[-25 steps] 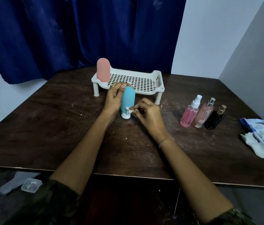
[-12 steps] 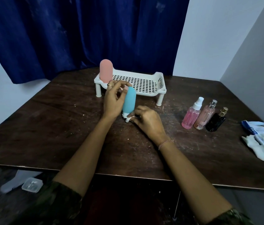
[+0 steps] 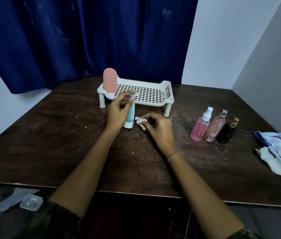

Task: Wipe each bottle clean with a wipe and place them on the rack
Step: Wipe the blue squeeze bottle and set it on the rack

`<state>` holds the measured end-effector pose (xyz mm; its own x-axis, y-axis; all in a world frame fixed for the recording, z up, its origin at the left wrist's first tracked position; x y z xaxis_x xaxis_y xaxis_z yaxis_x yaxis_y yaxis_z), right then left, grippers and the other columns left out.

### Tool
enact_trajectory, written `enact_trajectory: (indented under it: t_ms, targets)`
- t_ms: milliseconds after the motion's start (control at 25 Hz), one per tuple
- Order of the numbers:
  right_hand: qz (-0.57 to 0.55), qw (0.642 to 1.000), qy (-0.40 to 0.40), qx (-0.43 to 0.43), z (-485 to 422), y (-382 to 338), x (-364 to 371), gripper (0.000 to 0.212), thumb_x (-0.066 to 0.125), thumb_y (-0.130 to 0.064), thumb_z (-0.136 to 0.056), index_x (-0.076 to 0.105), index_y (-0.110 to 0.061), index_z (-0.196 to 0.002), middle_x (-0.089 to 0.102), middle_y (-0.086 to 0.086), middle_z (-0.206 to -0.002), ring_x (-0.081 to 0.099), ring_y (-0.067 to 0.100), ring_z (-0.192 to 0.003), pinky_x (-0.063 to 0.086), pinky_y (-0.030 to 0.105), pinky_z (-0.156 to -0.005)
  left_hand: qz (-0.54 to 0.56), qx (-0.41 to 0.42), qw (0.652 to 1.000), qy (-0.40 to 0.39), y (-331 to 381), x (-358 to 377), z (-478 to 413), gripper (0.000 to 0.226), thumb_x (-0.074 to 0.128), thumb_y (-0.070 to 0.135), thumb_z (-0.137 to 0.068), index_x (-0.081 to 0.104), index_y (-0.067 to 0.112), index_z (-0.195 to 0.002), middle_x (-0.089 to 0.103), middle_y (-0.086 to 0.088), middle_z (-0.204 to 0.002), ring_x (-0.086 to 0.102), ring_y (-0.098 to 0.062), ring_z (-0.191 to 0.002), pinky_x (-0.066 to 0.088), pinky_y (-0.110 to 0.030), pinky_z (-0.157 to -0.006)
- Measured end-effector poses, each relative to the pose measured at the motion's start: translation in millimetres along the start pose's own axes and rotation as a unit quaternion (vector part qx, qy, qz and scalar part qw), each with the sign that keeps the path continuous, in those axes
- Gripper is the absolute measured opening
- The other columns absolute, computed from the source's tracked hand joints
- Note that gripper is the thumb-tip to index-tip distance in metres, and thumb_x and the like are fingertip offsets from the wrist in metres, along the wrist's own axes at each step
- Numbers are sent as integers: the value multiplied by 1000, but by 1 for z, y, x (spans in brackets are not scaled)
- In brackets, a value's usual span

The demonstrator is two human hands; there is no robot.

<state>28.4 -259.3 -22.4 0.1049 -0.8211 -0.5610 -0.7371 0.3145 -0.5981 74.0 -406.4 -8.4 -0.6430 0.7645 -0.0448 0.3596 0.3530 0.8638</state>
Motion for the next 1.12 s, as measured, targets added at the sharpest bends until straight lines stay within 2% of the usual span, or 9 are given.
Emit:
enact_trajectory:
  t_ms: [120, 240, 400, 520, 640, 720, 840, 1000, 1120]
  targets:
    - [-16, 1000, 15, -2, -1, 0, -2, 13, 72, -13, -77, 71, -16, -90, 70, -5, -90, 59, 3, -74, 50, 21, -75, 116, -72, 991, 1, -10, 4, -3, 26, 46, 14, -97, 59, 17, -120, 58, 6, -125, 52, -4, -117, 40, -30, -106]
    - [-20, 1000, 6, -22, 0, -3, 0, 15, 70, -8, -79, 72, -12, -93, 65, -4, -87, 53, -2, -73, 42, 6, -73, 209, -132, 969, 6, -15, 8, -5, 33, 39, 10, -99, 51, 10, -130, 50, -10, -138, 50, -17, -118, 35, -43, -111]
    - [-22, 997, -10, -72, 4, -11, 5, 16, 69, -5, -80, 70, -6, -96, 60, 5, -92, 58, 10, -78, 49, 16, -76, 269, -148, 952, -7, -18, 9, -6, 35, 35, 11, -100, 49, 9, -132, 42, -21, -143, 48, -20, -116, 36, -39, -110]
    - [-11, 993, -53, -109, 7, -18, 14, 22, 74, -17, -77, 70, -4, -94, 55, 6, -97, 58, 12, -85, 48, 18, -81, 302, -156, 940, -1, -20, 9, -6, 34, 33, 11, -101, 49, 9, -131, 47, -20, -135, 50, -18, -106, 42, -32, -98]
    - [13, 990, -46, -132, 7, -22, 16, 16, 73, -14, -77, 69, -2, -87, 56, 8, -93, 59, 15, -83, 49, 24, -79, 320, -159, 934, -2, -23, 10, -7, 34, 32, 12, -101, 50, 8, -130, 46, -21, -137, 48, -21, -108, 40, -36, -100]
    - [5, 994, -12, -107, 4, -17, 12, 14, 71, -7, -77, 67, -3, -90, 60, 7, -93, 60, 15, -82, 50, 28, -79, 323, -158, 933, -11, -23, 11, -6, 33, 32, 13, -101, 50, 9, -129, 47, -21, -134, 47, -22, -109, 44, -32, -95]
    - [-22, 999, 17, -40, 0, -7, 7, 27, 73, -5, -75, 66, -5, -101, 63, 6, -97, 61, 14, -83, 53, 29, -79, 326, -156, 932, -28, -20, 13, -5, 32, 32, 14, -101, 51, 12, -126, 40, -24, -142, 49, -21, -111, 49, -25, -88]
    - [-29, 999, 23, -33, 1, -11, 10, 24, 73, -1, -74, 69, -3, -98, 62, 7, -98, 56, 7, -81, 47, 10, -78, 328, -156, 931, -38, -19, 13, -4, 32, 31, 14, -102, 51, 12, -126, 35, -24, -146, 47, -22, -113, 43, -32, -98]
    - [-3, 998, 10, -60, 2, -14, 11, 19, 68, -3, -79, 69, -2, -98, 62, 7, -96, 59, 14, -82, 51, 24, -78, 333, -159, 929, -39, -19, 14, -5, 31, 31, 16, -102, 54, 15, -122, 37, -25, -144, 50, -18, -107, 45, -29, -94]
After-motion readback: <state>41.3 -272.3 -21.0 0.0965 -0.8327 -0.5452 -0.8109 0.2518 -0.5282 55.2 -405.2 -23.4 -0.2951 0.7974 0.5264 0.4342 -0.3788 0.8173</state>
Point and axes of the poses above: each hand's wrist, its own z-axis away from the middle knuckle, its own x-axis out of the palm, y = z × x, the point moved 3 cm from there along -z, towards the middle knuckle
